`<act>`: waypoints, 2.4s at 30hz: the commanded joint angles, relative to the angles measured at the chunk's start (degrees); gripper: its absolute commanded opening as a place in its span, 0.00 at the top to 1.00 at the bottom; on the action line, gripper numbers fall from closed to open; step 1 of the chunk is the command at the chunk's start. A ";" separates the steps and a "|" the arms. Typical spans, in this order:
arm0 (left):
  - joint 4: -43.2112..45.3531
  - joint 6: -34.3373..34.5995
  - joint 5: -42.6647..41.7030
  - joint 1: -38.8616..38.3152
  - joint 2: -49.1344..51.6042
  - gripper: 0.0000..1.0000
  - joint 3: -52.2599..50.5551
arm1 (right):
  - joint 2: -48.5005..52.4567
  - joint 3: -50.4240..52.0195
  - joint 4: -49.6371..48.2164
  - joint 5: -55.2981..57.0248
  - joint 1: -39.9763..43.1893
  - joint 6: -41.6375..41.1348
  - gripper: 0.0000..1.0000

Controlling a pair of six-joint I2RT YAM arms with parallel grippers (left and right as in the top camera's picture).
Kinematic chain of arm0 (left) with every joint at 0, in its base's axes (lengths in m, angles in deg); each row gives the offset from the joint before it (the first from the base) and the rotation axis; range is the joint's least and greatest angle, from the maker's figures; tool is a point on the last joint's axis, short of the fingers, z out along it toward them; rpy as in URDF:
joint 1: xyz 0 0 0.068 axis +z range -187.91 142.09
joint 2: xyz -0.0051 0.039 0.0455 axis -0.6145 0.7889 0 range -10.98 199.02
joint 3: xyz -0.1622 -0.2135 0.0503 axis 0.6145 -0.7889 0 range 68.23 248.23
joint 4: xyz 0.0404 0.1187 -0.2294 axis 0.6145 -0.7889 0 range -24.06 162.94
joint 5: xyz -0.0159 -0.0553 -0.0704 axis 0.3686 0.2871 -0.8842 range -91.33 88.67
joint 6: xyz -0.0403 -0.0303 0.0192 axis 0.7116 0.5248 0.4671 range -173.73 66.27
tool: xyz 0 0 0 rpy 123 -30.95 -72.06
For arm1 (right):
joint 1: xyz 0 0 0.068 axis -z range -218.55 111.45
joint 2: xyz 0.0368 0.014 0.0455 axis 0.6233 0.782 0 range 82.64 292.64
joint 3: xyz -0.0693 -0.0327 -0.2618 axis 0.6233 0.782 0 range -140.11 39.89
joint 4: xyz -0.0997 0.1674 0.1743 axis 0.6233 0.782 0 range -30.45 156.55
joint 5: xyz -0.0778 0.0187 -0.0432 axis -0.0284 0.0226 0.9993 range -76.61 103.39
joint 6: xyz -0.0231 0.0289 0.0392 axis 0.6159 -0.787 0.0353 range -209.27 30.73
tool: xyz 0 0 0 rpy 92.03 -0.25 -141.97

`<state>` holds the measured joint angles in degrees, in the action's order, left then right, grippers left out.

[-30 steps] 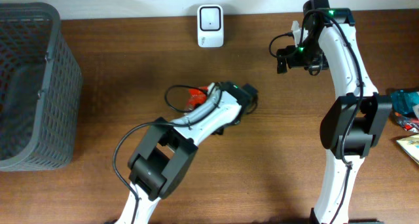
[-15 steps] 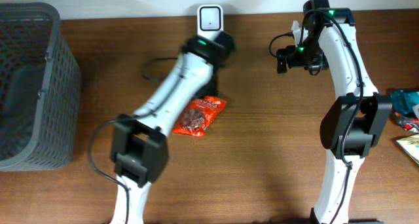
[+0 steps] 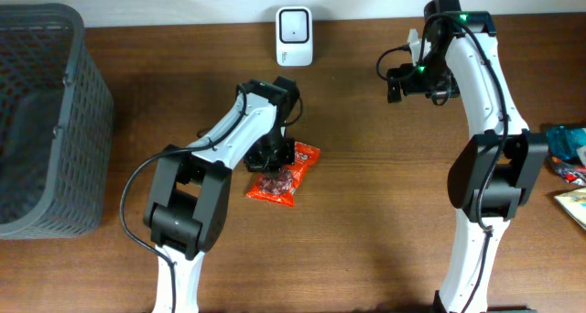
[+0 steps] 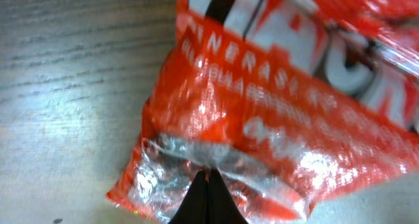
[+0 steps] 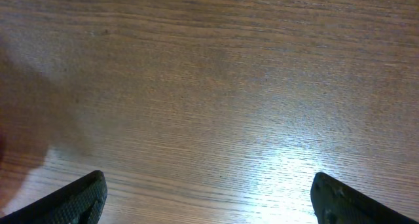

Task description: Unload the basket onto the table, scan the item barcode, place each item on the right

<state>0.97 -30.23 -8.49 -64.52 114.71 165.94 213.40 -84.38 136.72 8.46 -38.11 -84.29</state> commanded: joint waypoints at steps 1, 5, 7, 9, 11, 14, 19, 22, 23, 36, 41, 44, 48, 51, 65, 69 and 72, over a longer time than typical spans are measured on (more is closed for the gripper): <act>-6.51 -1.14 -1.42 0.20 -0.09 1.00 9.14 | -1.99 0.24 -0.02 0.70 -0.04 0.15 0.01; -13.86 -1.14 -1.44 -0.85 -0.02 1.00 12.13 | -1.99 0.24 -0.02 0.70 -0.04 0.17 0.01; -13.51 -1.11 -1.36 -2.12 -0.02 1.00 9.99 | -1.99 0.24 -0.02 0.70 -0.04 0.17 0.01; -10.62 -0.20 0.00 -3.48 -0.02 1.00 6.43 | -1.99 0.24 -0.02 0.68 -0.04 0.15 0.01; -7.39 1.31 0.04 -4.02 -0.02 1.00 1.90 | -1.99 0.24 -0.02 0.70 -0.04 0.17 0.01; -4.20 3.48 -1.07 -4.09 -0.02 1.00 -4.31 | -1.99 0.24 -0.02 0.68 -0.04 0.17 0.01; -0.48 -5.64 -15.69 -4.13 -0.04 1.00 -3.56 | -1.99 0.24 -0.02 0.70 -0.04 0.15 0.01; -2.03 -11.28 -20.04 -3.61 -0.66 1.00 3.61 | -1.99 0.24 -0.02 0.70 -0.04 0.15 0.01; -2.47 -11.21 -18.69 -3.13 -1.03 1.00 5.73 | -1.99 0.24 -0.02 0.70 -0.04 0.17 0.01; 5.14 3.37 -4.17 -2.54 -0.87 1.00 -3.15 | -1.99 0.24 -0.02 0.70 -0.04 0.17 0.01; 18.84 7.87 -3.85 -2.47 -0.83 1.00 -3.19 | -1.99 0.24 -0.02 0.70 -0.04 0.15 0.01; 27.80 8.55 -3.76 -2.47 -0.83 1.00 -2.80 | -1.99 0.24 -0.02 0.70 -0.04 0.17 0.01; 20.20 2.71 -3.65 -1.99 -2.49 1.00 4.00 | -1.99 0.24 -0.02 0.70 -0.04 0.17 0.01; 8.57 2.51 1.99 1.31 -6.21 0.65 14.12 | -1.99 0.24 -0.02 0.68 -0.04 0.17 0.01; -5.07 2.58 15.98 19.87 -8.48 0.01 19.50 | -1.75 1.81 0.44 -29.51 -5.46 8.50 0.01; -5.51 2.56 16.00 23.85 -8.48 0.01 19.50 | -1.66 1.92 -0.61 -29.05 -13.84 8.52 0.01; -6.01 2.54 16.02 24.70 -8.48 0.01 19.50 | -0.59 2.03 -3.04 -16.94 -19.82 1.05 0.01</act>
<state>-4.67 -27.12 6.75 -40.07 106.34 185.35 213.40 -82.80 134.42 -17.92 -55.05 -77.30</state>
